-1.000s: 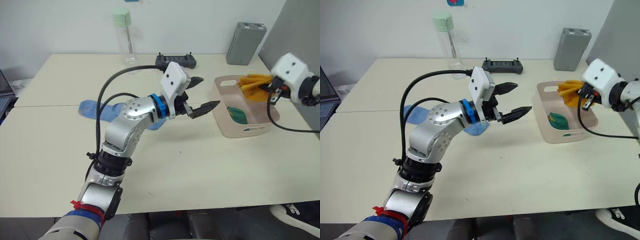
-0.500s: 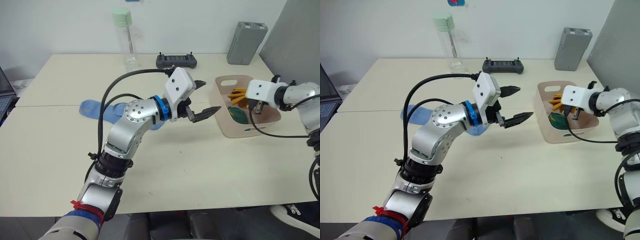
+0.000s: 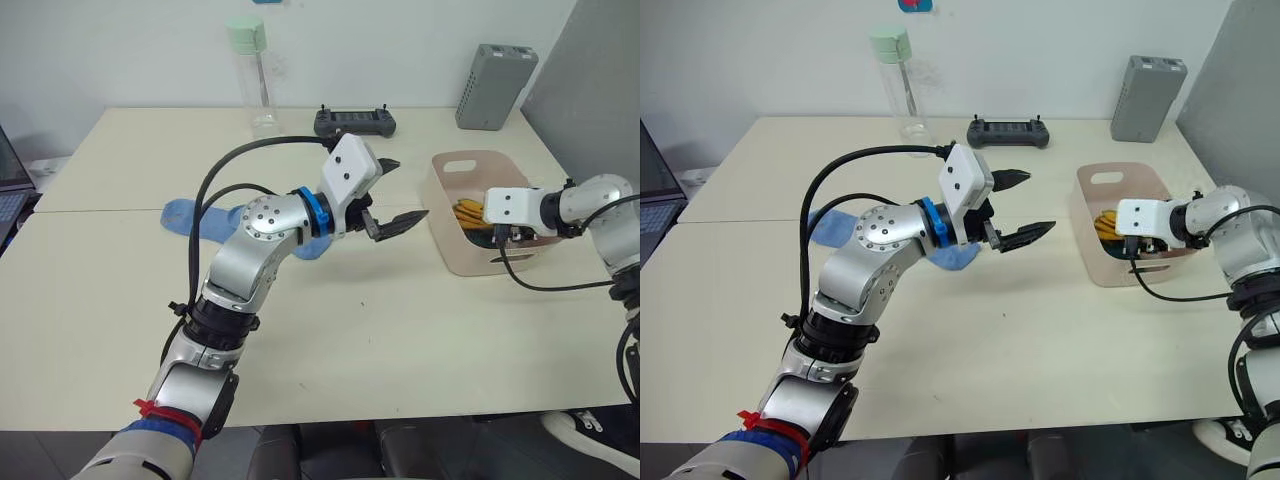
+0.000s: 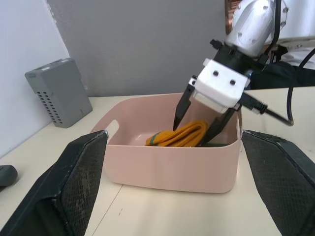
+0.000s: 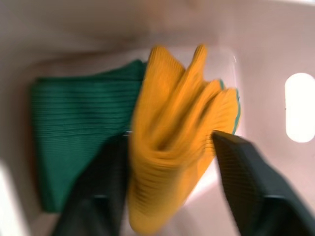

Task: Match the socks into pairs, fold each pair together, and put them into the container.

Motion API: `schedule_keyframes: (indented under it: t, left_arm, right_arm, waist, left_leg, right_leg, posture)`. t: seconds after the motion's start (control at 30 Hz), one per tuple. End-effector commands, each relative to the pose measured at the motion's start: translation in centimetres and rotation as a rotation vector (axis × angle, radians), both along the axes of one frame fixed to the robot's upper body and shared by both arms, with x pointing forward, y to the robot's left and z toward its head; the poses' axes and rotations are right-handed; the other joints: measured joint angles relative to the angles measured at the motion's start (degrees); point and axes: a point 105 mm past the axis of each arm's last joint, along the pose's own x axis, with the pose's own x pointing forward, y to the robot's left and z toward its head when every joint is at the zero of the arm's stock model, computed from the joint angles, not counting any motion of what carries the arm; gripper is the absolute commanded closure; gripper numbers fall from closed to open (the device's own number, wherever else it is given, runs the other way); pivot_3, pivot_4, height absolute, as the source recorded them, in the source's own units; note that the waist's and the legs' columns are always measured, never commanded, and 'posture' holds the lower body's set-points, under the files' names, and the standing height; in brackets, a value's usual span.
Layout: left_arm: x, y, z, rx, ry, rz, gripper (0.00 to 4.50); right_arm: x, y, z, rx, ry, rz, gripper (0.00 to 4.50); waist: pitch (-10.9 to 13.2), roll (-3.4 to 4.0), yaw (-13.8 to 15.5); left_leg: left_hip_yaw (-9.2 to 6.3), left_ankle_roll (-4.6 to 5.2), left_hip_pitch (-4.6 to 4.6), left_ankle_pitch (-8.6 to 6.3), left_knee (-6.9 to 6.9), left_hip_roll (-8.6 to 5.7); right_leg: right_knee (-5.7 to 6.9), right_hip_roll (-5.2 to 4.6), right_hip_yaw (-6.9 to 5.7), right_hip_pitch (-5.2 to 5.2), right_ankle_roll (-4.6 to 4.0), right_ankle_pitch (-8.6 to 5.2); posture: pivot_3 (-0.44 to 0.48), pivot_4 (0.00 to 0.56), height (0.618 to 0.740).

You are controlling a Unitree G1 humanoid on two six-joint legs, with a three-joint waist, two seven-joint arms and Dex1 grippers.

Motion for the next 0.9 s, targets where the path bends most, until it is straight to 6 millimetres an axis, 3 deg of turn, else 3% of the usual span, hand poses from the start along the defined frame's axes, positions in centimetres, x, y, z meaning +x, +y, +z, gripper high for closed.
schedule_keyframes:
  t: [0.03,0.07,0.17,0.23,0.3,0.4,0.57,0.77,0.9]
  left_arm:
    - [-0.5,0.2,1.2,-0.003,-0.053,-0.039,0.00]
    - [-0.6,0.2,1.0,0.008,-0.050,-0.053,0.00]
    - [-0.4,0.3,1.1,0.011,-0.056,-0.061,0.00]
    - [-0.6,0.1,1.2,0.012,-0.061,-0.077,0.00]
    - [-0.9,-0.4,1.3,-0.002,-0.062,-0.093,0.00]
    - [-1.0,-0.9,1.4,-0.011,-0.063,-0.102,0.00]
    - [-1.2,-1.1,1.6,-0.004,-0.060,-0.116,0.00]
    - [-1.4,-1.0,1.4,0.004,-0.055,-0.117,0.00]
    - [-1.7,-1.2,1.4,0.008,-0.052,-0.125,0.00]
  right_arm:
    - [-1.3,1.4,4.0,0.121,0.034,0.036,0.27]
    - [-1.6,1.5,4.7,0.134,0.045,0.038,0.01]
    - [-1.9,1.4,6.8,0.165,0.056,0.022,0.01]
    - [-1.4,1.0,8.1,0.173,0.012,-0.003,0.01]
    - [0.3,-0.3,9.2,0.147,-0.112,-0.076,0.01]
    - [1.1,-1.2,8.0,0.131,-0.126,-0.100,0.63]
    - [1.5,-1.8,5.4,0.095,-0.086,-0.097,2.36]
    - [2.0,-1.1,2.8,0.117,-0.015,-0.093,4.49]
    - [2.3,-0.9,-0.1,0.117,0.041,-0.110,4.49]
  waist:
    - [0.0,0.00,-0.1]
    - [0.0,0.02,-0.1]
    - [0.0,0.07,-0.1]
    - [0.0,0.07,-0.1]
    - [0.0,0.07,-0.1]
    - [0.0,0.07,0.1]
    - [0.0,0.10,0.0]
    - [0.1,0.17,-0.3]
    - [0.1,0.17,-0.2]
  left_leg:
    - [0.00,0.00,0.02,0.00,0.00,0.00]
    - [-0.01,0.00,0.03,0.00,0.00,0.00]
    - [0.00,0.00,0.06,0.00,0.01,0.00]
    - [0.01,0.00,0.06,0.00,0.03,0.00]
    - [0.02,0.00,0.05,0.00,0.03,0.00]
    - [0.04,0.00,0.06,0.00,0.03,0.00]
    - [0.06,0.00,0.05,0.00,0.00,0.00]
    - [0.05,0.00,0.11,0.00,0.00,0.01]
    - [0.05,0.00,0.13,0.01,0.04,0.00]
  right_leg:
    - [0.02,0.00,0.00,0.01,0.00,0.00]
    - [0.03,0.01,0.00,0.01,0.00,0.00]
    - [0.06,0.01,-0.01,0.02,0.00,0.00]
    - [0.04,0.00,-0.01,0.03,0.01,0.00]
    - [0.03,0.00,0.00,0.03,0.01,0.00]
    - [0.01,-0.01,0.00,0.03,0.00,0.00]
    - [0.01,-0.01,0.03,0.02,-0.01,0.00]
    - [0.09,0.01,0.04,0.02,-0.01,0.00]
    - [0.09,0.00,0.04,0.09,0.01,0.01]
  posture:
    - [0.000,0.150,0.740]
    - [0.000,0.150,0.740]
    - [0.000,0.150,0.740]
    - [0.000,0.150,0.740]
    - [0.000,0.150,0.740]
    - [0.000,0.150,0.740]
    - [0.000,0.150,0.740]
    - [0.000,0.150,0.740]
    - [0.000,0.150,0.740]
